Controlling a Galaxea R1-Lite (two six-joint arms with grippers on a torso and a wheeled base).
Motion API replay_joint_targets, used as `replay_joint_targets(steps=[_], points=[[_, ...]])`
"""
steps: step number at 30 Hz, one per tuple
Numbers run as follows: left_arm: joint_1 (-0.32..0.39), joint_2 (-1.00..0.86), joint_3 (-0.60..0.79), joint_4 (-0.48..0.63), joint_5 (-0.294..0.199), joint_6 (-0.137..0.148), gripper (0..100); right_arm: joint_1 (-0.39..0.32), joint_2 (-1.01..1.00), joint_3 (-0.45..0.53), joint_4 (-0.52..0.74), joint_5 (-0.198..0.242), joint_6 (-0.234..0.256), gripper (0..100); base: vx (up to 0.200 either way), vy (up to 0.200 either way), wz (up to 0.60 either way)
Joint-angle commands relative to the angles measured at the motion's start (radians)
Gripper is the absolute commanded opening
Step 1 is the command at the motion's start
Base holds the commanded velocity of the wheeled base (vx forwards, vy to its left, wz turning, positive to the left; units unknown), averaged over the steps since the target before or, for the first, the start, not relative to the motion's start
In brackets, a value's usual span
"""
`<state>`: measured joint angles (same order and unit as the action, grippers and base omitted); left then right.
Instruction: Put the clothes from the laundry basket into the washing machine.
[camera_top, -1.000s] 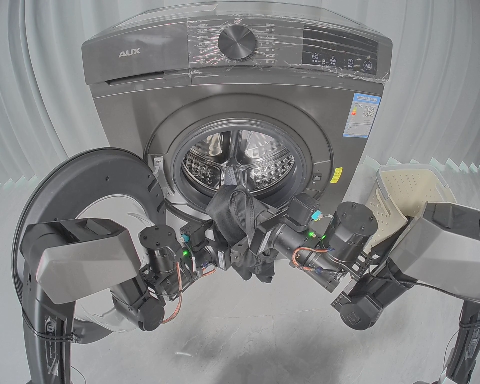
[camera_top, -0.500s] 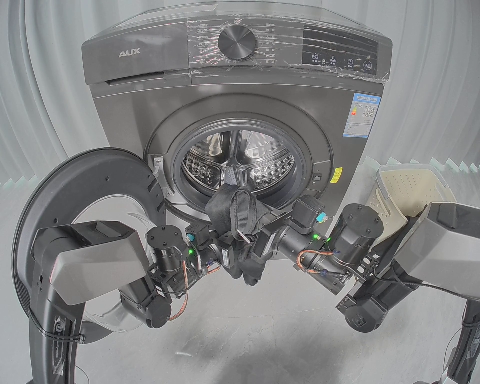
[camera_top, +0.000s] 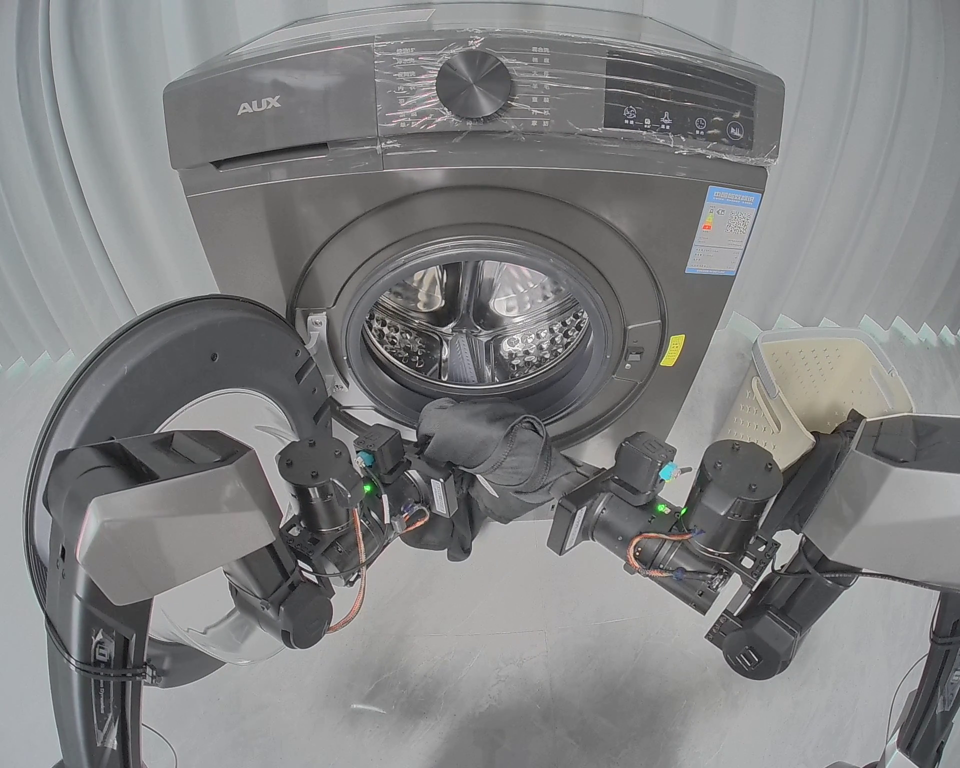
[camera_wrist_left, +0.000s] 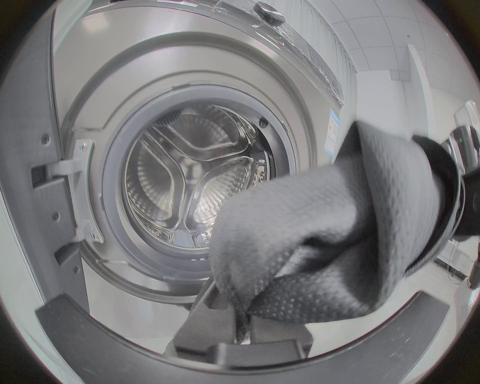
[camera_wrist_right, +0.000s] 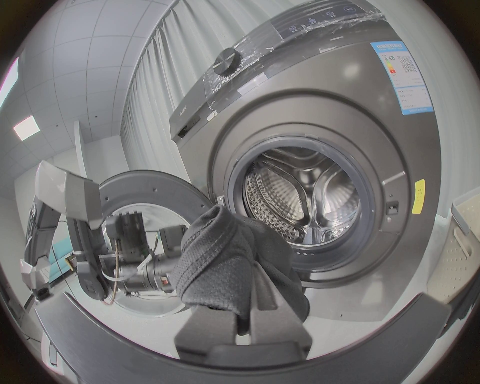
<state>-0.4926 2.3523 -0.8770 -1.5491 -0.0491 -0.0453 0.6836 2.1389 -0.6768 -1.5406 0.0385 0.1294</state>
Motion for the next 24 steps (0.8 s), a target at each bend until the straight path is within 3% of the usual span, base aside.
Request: replay_joint_targets(steps=[1, 7, 8, 12, 16, 17, 19, 20, 24], points=[[0.000, -0.041, 0.001, 0.000, 0.009, -0.008, 0, -0.006, 0.004, 0.043, -0.001, 0.000, -0.002, 0, 0.000, 0.000, 0.00], [0.000, -0.064, 0.010, 0.000, 0.018, -0.010, 0, -0.003, 0.007, 0.036, -0.001, -0.002, 0.001, 0, 0.000, 0.000, 0.00], [0.000, -0.067, 0.012, 0.000, 0.018, -0.010, 0, -0.003, 0.007, 0.036, -0.001, -0.002, 0.001, 100, 0.000, 0.000, 0.00], [-0.006, -0.113, 0.035, 0.000, 0.018, -0.019, 0, -0.006, 0.001, 0.100, 0.007, -0.002, -0.007, 100, 0.000, 0.000, 0.00], [-0.035, -0.217, 0.182, -0.002, 0.006, -0.041, 0, -0.004, -0.001, 0.304, 0.001, 0.020, -0.024, 100, 0.000, 0.000, 0.00], [-0.047, -0.240, 0.219, -0.002, 0.008, -0.057, 0, 0.002, -0.001, 0.365, 0.001, 0.047, -0.030, 100, 0.000, 0.000, 0.00], [-0.054, -0.248, 0.231, -0.002, 0.008, -0.064, 0, 0.005, 0.001, 0.384, 0.001, 0.063, -0.031, 100, 0.000, 0.000, 0.00], [-0.067, -0.271, 0.268, -0.002, 0.009, -0.068, 0, 0.011, 0.004, 0.422, -0.001, 0.106, -0.033, 100, 0.000, 0.000, 0.00], [-0.100, -0.357, 0.392, -0.003, -0.006, -0.067, 0, 0.004, -0.011, 0.419, -0.003, 0.089, -0.036, 100, 0.000, 0.000, 0.00]])
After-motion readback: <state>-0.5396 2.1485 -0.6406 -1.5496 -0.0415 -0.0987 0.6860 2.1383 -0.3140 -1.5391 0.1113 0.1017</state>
